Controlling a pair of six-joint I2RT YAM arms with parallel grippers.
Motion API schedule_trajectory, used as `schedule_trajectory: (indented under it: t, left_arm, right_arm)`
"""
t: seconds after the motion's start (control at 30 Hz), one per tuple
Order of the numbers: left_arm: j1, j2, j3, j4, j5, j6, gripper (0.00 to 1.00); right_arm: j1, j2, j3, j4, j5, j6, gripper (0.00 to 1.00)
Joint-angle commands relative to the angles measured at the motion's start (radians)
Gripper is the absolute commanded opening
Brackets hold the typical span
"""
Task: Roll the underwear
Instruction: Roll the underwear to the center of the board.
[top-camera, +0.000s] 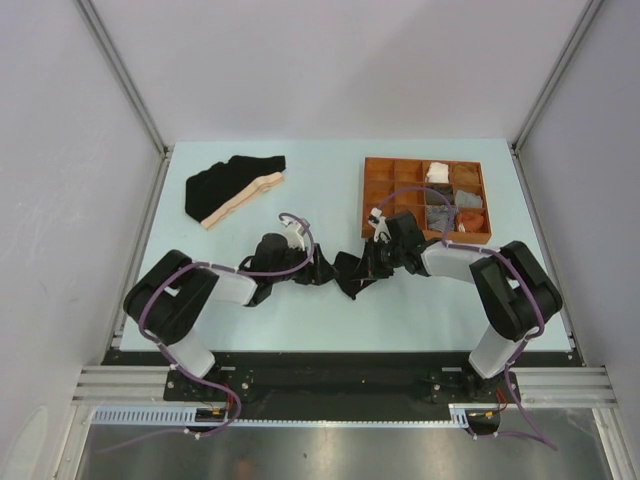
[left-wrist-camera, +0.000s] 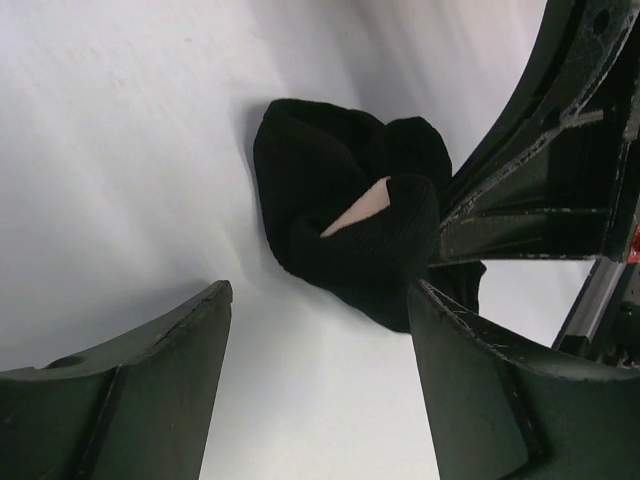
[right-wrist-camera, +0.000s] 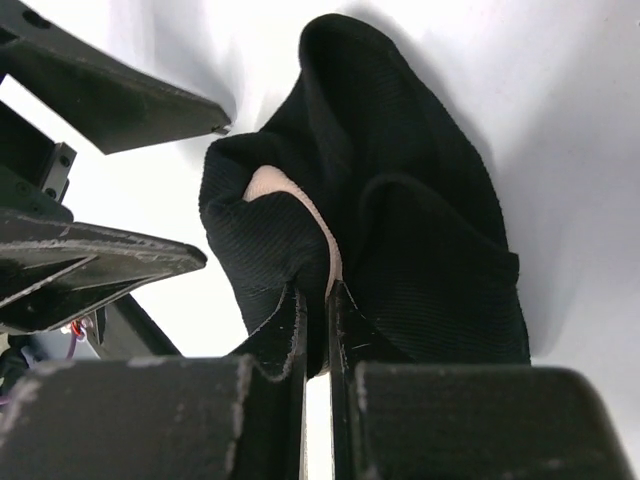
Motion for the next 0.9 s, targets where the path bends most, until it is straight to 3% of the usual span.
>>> schedule_trajectory:
  t: [0.0,0.33,0.43,0.47,0.5,0.53,0.57,0.63,0.67,0.73,0.77,0.87]
  left_arm:
    - [-0.008,0.054,0.050,0.115,0.021,-0.003,0.75]
    - [-0.033,0.156,0.058,0.256,0.061,-0.029,0.74]
    - [-0.040,0.187,0.062,0.306,0.075,-0.043,0.54]
    - [-0.042,0.192,0.064,0.310,0.073,-0.046,0.39]
    - [-0.043,0.189,0.067,0.307,0.077,-0.040,0.31]
    - [-0.042,0.184,0.070,0.278,0.070,-0.035,0.25]
    - [-0.043,0.178,0.082,0.247,0.055,-0.026,0.12]
    - [-0.043,0.157,0.098,0.146,0.043,0.014,0.01]
    - [-0.042,0.147,0.117,0.098,0.025,0.025,0.00]
    - [-0.043,0.117,0.145,-0.067,0.005,0.077,0.00]
    - [-0.043,0.106,0.170,-0.127,-0.011,0.091,0.00]
    - [-0.042,0.069,0.200,-0.325,-0.045,0.131,0.00]
  right_arm:
    - [-0.007,0.049,-0.018,-0.001,0.021,-0.014,0.00]
    - [-0.008,0.094,-0.018,0.066,-0.008,-0.017,0.00]
    - [-0.007,0.080,-0.018,0.068,-0.008,-0.021,0.00]
    - [-0.007,0.076,-0.018,0.062,-0.005,-0.026,0.00]
    - [-0.007,0.068,-0.018,0.057,-0.002,-0.029,0.00]
    - [-0.008,0.059,-0.017,0.052,0.006,-0.038,0.03]
    - [-0.008,0.039,-0.017,0.042,0.009,-0.041,0.07]
    - [-0.008,0.013,-0.017,0.025,0.020,-0.050,0.25]
    - [-0.008,-0.019,-0.015,0.016,0.024,-0.056,0.40]
    - [-0.008,-0.055,-0.007,-0.038,0.055,-0.076,0.49]
    - [-0.008,-0.099,0.002,-0.053,0.072,-0.084,0.62]
    - [-0.007,-0.167,0.006,-0.092,0.136,-0.122,0.68]
